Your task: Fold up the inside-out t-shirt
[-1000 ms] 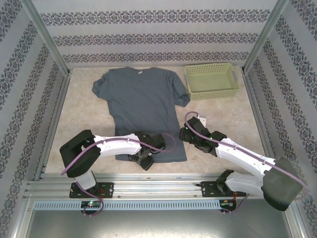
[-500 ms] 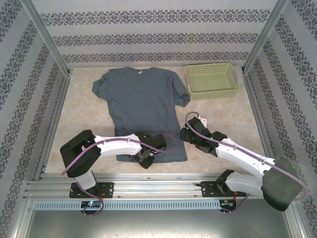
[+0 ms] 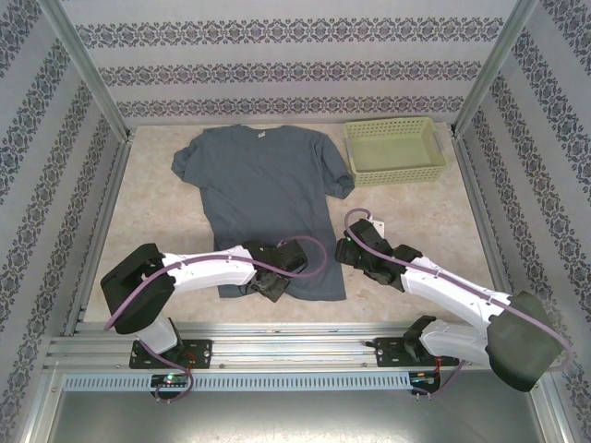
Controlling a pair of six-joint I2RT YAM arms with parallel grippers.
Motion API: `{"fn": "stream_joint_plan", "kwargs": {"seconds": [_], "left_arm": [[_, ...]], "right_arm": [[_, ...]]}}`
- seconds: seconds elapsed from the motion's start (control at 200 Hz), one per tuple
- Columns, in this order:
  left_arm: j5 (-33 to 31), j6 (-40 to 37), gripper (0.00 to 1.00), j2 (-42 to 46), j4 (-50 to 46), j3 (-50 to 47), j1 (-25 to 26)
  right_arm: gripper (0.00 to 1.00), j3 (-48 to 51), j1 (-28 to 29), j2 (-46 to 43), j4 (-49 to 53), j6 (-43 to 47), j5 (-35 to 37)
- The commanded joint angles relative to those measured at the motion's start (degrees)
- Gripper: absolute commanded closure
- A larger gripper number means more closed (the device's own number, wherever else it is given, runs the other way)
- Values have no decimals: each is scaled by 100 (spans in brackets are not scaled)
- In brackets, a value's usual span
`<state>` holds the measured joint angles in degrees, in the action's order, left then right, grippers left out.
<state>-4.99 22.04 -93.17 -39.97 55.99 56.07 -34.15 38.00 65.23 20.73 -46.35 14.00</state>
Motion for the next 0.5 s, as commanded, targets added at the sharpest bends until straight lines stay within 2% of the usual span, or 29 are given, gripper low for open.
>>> {"fn": "stream_joint_plan", "kwargs": {"seconds": [0.0,0.26,0.495], "left_arm": [[-72,76,94,273,34,-66,-44],[121,126,100,713,222,-236,-44],[224,221,100,1176,508,-377,-143]], "right_arm": [[30,171,39,67,-235,62,-213],[30,337,510,413,-669,3,-417],[30,505,875,406,-1188,292,-506]]}}
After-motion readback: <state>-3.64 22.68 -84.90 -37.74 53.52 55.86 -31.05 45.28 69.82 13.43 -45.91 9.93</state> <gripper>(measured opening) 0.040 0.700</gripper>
